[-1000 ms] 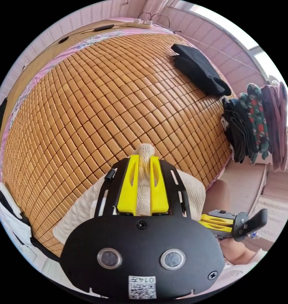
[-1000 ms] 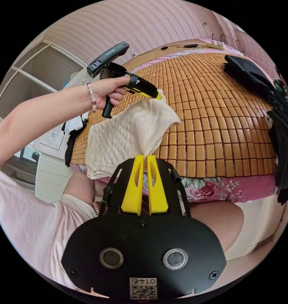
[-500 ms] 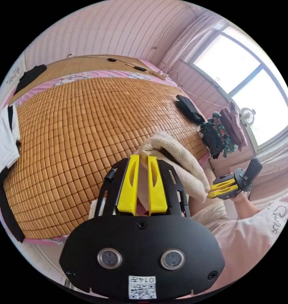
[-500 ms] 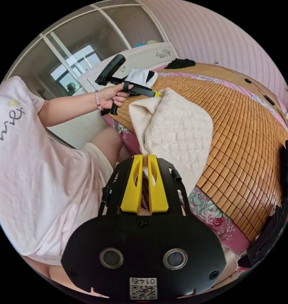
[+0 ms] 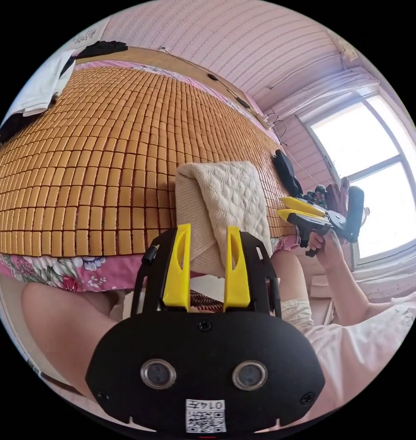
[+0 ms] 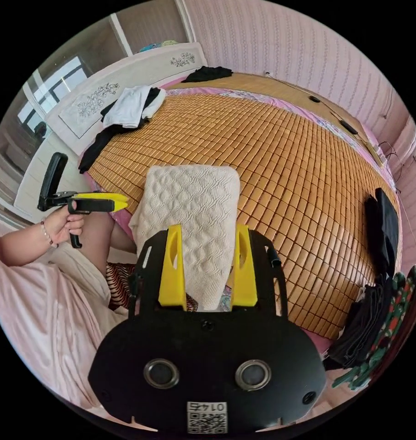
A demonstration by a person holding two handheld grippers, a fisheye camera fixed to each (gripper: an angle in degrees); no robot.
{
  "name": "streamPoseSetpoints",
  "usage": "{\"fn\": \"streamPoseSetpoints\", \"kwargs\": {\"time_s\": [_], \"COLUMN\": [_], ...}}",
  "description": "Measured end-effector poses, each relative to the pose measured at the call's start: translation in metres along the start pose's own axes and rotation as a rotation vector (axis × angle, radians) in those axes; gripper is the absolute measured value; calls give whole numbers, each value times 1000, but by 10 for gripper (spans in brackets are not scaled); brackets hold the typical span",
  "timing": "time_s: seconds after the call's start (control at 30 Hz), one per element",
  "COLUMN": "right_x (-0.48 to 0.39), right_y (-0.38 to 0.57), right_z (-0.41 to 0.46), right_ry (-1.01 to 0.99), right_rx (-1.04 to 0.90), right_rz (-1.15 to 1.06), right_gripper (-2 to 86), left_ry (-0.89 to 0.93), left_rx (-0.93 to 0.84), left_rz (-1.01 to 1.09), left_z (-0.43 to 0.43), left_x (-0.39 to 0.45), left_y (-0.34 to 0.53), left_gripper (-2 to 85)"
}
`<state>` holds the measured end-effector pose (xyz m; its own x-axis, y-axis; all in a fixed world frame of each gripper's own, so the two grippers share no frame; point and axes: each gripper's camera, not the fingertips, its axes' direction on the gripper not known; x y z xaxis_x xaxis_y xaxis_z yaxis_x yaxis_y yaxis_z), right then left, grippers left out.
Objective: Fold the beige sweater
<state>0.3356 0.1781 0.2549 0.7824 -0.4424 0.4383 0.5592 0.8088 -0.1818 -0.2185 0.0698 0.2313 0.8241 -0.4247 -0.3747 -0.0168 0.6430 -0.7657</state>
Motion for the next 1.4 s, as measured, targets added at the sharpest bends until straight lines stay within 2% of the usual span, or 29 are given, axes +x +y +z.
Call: {"fn": "streamPoseSetpoints", "kwargs": {"time_s": [0.17,0.3,0.47,0.6,0.63,0.77,0.83,0.97,1.2,1.4], "right_x": [49,67,75,76,76,60,49,44,120,232], "right_y": [-16,-16,-15,-18,-21,-34,-41,-64,-102,-140], "right_z": [42,62,57,55,54,38,27,-10,-91,-183], "right_ry": [-184,-334,-371,-396,-393,-404,-378,-464,-346,-58], "right_rx": [-95,-129,-90,-81,-96,-124,-115,-39,23,-59], "right_rz": [183,256,258,274,276,175,96,15,58,177], "right_gripper": [182,170,164,155,146,90,80,71,70,77], "left_ry": [-55,-56,48,-8,-38,21,56,136,278,436], "left_rx": [-104,-117,-54,-100,-56,-34,-33,14,65,47], "left_rz": [-72,-64,-105,-53,-39,-62,-75,-89,143,339], "left_z": [38,36,22,44,45,43,40,30,39,95], "left_x": [-11,-9,-20,-13,-10,-12,-18,-17,69,208], "left_y": [-13,-21,-25,-24,-22,-22,-23,-38,-118,-214], "left_gripper": [184,187,183,179,173,113,99,86,85,85]}}
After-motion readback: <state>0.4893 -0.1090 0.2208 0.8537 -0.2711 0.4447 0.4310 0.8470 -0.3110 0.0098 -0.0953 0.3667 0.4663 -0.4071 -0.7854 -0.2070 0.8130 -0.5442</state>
